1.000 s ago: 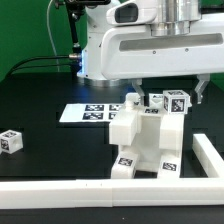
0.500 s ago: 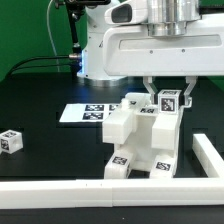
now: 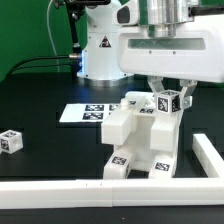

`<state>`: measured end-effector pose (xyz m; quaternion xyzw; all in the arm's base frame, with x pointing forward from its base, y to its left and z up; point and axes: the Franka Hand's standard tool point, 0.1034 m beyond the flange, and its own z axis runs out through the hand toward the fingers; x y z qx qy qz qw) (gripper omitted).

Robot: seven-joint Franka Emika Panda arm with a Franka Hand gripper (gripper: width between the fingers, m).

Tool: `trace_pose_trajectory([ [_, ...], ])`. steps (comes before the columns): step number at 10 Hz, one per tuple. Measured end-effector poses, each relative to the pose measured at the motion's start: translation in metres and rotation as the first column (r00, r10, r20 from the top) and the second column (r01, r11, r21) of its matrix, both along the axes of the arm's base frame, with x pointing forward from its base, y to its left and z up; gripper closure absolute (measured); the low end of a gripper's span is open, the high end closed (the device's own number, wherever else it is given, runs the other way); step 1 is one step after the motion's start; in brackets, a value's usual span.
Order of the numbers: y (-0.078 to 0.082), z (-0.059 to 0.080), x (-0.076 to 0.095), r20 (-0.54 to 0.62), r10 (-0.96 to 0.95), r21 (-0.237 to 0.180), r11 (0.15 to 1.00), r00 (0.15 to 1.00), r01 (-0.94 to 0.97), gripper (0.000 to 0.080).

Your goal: Assemble chair

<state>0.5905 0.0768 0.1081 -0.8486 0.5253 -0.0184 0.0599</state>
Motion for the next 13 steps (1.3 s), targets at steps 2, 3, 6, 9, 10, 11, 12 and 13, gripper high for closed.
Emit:
trace_pose_trajectory([
  [2, 0.0004, -0.0005, 0.0017, -0.014, -0.252, 0.037, 0.967, 0.968, 0.252, 0.0521],
  [3, -0.0004, -0.0006, 0.0035, -0.011, -0.378, 0.063, 0.924, 0.926, 0.377, 0.0521],
  [6, 0.0017, -0.0011, 0.0033, -0.039, -0.526, 0.081, 0.846, 0.85, 0.527, 0.0523],
  [9, -0.0003, -0.0038, 0.0061, -0.058, -0.637, 0.117, 0.761, 0.769, 0.639, 0.0523],
  [10, 0.0, -0.004, 0.006, -0.057, -0.633, 0.117, 0.764, 0.772, 0.635, 0.0465],
  [11, 0.0, -0.0041, 0.0059, -0.057, -0.633, 0.117, 0.764, 0.772, 0.635, 0.0465],
  [12, -0.0007, -0.0038, 0.0051, -0.057, -0.59, 0.111, 0.798, 0.805, 0.593, 0.0278],
  [13, -0.0028, -0.0019, 0.005, -0.061, -0.516, 0.103, 0.848, 0.854, 0.52, 0.0189],
])
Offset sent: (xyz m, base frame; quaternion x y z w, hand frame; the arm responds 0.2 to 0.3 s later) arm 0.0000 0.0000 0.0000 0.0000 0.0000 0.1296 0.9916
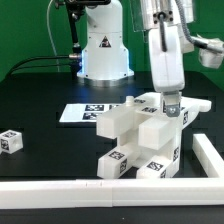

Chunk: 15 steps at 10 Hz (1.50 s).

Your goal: Assemble chair

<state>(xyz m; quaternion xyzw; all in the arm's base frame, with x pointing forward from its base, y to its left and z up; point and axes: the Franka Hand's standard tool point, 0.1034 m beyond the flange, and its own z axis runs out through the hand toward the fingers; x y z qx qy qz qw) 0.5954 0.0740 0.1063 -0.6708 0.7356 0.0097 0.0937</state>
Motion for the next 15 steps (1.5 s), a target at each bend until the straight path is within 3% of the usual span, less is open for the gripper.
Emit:
trace_pose_trajectory([
  [3, 0.0036, 0.0065, 0.001, -0.008, 0.335, -0.032, 0.942, 0.942, -0.335, 0.0152],
  [6, 0.0024, 0.0059, 0.0012, 0.01, 0.504, -0.058, 0.862, 0.863, -0.503, 0.0151],
  [7, 0.0021, 0.0058, 0.001, 0.014, 0.589, -0.076, 0.806, 0.808, -0.587, 0.0151],
  [9, 0.0002, 0.0046, 0.002, -0.019, 0.839, -0.187, 0.532, 0.544, -0.826, 0.0151],
  [10, -0.0008, 0.0045, 0.003, -0.024, 0.872, -0.208, 0.474, 0.489, -0.855, 0.0151],
  [12, -0.0014, 0.004, 0.003, -0.022, 0.861, -0.205, 0.494, 0.509, -0.845, 0.0181],
  [14, -0.0015, 0.0037, 0.0029, -0.019, 0.844, -0.201, 0.522, 0.536, -0.829, 0.0526],
  [15, -0.0022, 0.0042, 0.0036, -0.015, 0.806, -0.195, 0.579, 0.592, -0.792, 0.0526],
])
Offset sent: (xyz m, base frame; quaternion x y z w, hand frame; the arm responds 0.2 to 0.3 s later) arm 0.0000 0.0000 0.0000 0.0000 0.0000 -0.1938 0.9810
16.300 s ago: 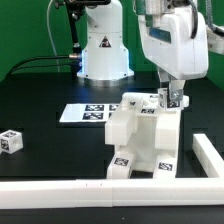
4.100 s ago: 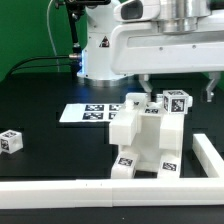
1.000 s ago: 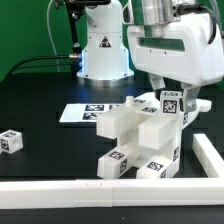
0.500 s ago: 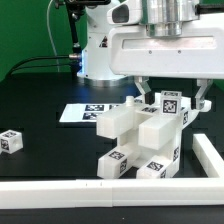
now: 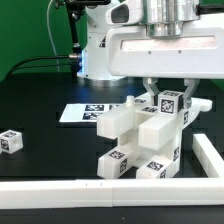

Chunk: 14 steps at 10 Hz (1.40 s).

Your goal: Assemble chair

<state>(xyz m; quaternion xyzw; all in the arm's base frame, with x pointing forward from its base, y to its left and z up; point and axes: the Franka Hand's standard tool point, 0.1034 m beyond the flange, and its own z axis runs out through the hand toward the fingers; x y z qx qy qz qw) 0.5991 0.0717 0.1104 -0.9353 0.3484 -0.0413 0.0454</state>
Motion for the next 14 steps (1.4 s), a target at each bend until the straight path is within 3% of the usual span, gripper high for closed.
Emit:
trace_pose_trajectory([
  [5, -0.012, 0.001, 0.007, -0.005, -0.391, 0.043, 0.919, 0.92, 0.391, 0.0524],
  [8, -0.013, 0.002, 0.008, -0.002, -0.41, 0.048, 0.911, 0.912, 0.41, 0.0524],
  [9, -0.013, 0.001, 0.008, -0.003, -0.41, 0.047, 0.911, 0.912, 0.41, 0.0448],
  [10, -0.013, 0.001, 0.008, -0.003, -0.41, 0.047, 0.911, 0.912, 0.41, 0.0448],
  [12, -0.015, 0.001, 0.008, -0.002, -0.405, 0.046, 0.913, 0.914, 0.405, 0.0181],
  [14, -0.038, 0.012, 0.008, 0.021, -0.305, 0.046, 0.952, 0.952, 0.304, 0.0159],
])
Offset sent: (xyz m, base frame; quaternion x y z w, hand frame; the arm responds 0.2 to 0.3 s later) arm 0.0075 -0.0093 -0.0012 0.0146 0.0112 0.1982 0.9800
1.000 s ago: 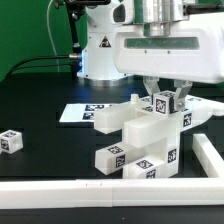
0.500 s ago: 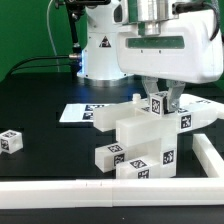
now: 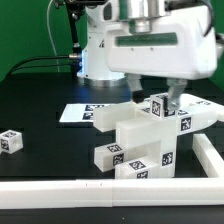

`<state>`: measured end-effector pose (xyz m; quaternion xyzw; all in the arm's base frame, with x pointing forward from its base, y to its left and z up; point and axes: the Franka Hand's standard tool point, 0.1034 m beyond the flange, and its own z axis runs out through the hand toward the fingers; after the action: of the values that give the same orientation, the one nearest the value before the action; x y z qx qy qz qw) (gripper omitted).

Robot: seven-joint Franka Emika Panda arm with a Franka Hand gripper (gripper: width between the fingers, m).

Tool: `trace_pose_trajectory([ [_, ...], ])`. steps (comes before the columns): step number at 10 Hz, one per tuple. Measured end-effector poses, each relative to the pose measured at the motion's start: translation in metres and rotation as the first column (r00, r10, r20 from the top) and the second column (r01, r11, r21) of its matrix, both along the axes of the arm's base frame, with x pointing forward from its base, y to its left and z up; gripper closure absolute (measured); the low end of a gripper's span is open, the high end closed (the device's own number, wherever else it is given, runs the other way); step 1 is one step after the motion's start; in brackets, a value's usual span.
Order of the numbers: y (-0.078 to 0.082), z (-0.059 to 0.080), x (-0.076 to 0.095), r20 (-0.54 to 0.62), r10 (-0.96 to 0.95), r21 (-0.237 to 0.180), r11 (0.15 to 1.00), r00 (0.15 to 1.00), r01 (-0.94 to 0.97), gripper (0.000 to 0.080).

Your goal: Assemble chair

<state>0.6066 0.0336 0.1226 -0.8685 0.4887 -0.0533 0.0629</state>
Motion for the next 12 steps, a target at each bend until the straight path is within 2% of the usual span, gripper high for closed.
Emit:
trace_pose_trajectory([
  [1, -0.015, 0.013, -0.005, 0.005, 0.039, 0.01, 0.999, 0.999, -0.039, 0.0151],
  [2, -0.022, 0.022, -0.008, 0.012, 0.027, 0.014, 1.0, 1.0, -0.027, 0.0151],
  [7, -0.023, 0.017, -0.009, 0.01, 0.053, 0.006, 0.999, 0.999, -0.053, 0.015],
  [10, -0.073, 0.006, -0.028, 0.002, 0.179, -0.014, 0.984, 0.984, -0.179, 0.015],
  [12, -0.095, 0.004, -0.032, 0.004, 0.288, -0.038, 0.957, 0.958, -0.287, 0.015],
])
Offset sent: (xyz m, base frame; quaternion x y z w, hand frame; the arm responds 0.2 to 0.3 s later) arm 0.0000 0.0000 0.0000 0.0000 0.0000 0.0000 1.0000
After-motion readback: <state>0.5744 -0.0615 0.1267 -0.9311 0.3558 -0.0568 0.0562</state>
